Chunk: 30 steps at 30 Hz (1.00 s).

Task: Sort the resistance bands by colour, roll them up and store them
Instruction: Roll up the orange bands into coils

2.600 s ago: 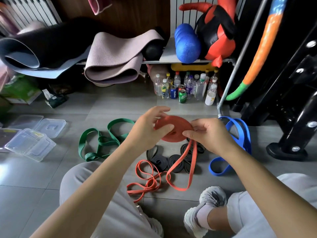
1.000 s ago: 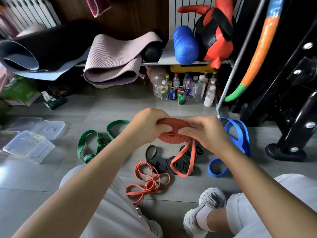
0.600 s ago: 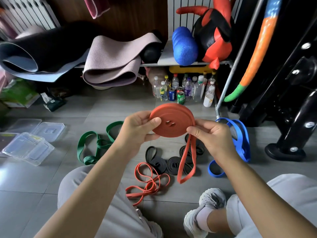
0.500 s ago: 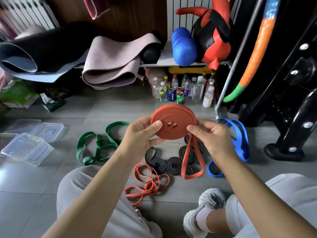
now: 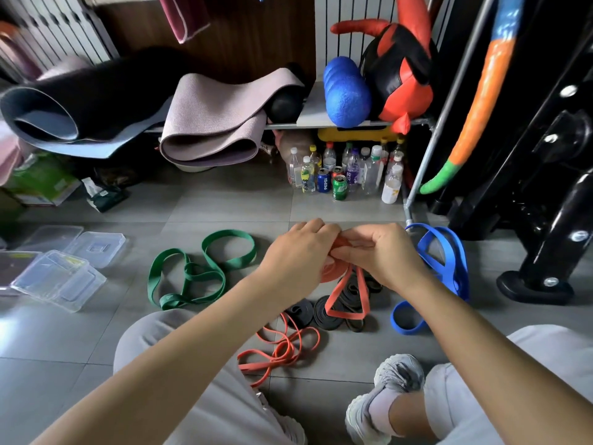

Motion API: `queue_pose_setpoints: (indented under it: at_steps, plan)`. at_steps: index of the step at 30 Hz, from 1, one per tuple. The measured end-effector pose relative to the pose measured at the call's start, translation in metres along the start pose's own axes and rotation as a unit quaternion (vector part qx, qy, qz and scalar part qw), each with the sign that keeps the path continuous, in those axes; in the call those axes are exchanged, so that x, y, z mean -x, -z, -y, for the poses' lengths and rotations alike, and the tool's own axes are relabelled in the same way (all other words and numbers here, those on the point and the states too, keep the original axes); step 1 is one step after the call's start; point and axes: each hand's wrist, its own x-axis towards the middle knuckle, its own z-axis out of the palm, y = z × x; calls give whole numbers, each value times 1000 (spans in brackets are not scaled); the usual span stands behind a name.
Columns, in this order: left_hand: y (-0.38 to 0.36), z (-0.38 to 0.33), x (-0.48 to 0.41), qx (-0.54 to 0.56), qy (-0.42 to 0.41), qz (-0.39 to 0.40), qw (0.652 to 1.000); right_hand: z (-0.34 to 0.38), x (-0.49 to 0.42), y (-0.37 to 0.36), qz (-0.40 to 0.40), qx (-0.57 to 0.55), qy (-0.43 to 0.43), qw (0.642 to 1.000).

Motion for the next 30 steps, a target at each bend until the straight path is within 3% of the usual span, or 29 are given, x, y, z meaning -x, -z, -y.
queue_pose_setpoints:
  at_steps: [3,8,11,15,22,30]
  plan:
    - [-1,6,3,67,28,-1,997,-11,4,0,-6,1,-26,1000]
    - [18,24,4,136,81,-89,983,-67,21,-5,20,148,-104,983]
    - [35,33,3,171,106,-133,971,-97,35,-13,43,58,-181,981]
    - [52,44,2,199,120,-171,958,-119,41,-21,60,-19,-207,976]
    - [56,68,11,165,160,-169,959,-126,30,-18,-66,-85,-259,960]
    - [43,71,20,134,168,-129,968,-126,29,-14,-96,58,-233,966]
